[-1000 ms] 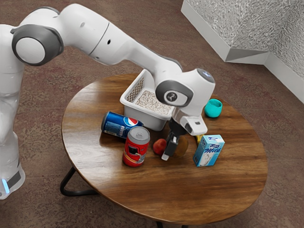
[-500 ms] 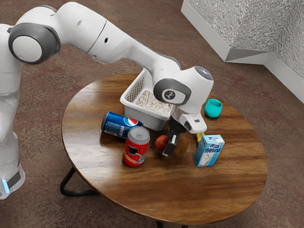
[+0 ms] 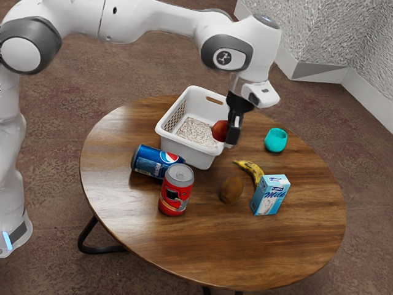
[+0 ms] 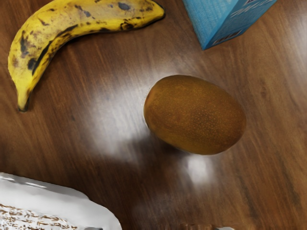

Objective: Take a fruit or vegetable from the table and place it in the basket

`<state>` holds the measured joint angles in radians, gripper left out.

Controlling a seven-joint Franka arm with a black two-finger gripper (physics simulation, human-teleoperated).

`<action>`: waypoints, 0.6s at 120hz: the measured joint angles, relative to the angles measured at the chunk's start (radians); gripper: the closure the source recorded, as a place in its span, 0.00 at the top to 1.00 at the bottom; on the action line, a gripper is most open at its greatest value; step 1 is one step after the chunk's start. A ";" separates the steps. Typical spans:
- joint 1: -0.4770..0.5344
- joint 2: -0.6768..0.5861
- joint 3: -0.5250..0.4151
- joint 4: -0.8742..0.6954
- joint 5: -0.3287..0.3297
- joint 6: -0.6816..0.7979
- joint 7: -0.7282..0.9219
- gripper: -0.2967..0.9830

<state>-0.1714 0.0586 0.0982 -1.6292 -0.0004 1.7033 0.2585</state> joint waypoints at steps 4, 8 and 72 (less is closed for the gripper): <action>0.032 0.016 0.028 0.023 0.001 -0.009 0.013 0.44; 0.077 0.032 0.043 0.042 0.002 -0.016 0.026 0.44; 0.126 0.060 0.067 0.068 -0.005 -0.060 0.169 0.74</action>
<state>-0.0450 0.1187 0.1652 -1.5611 -0.0056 1.6436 0.4276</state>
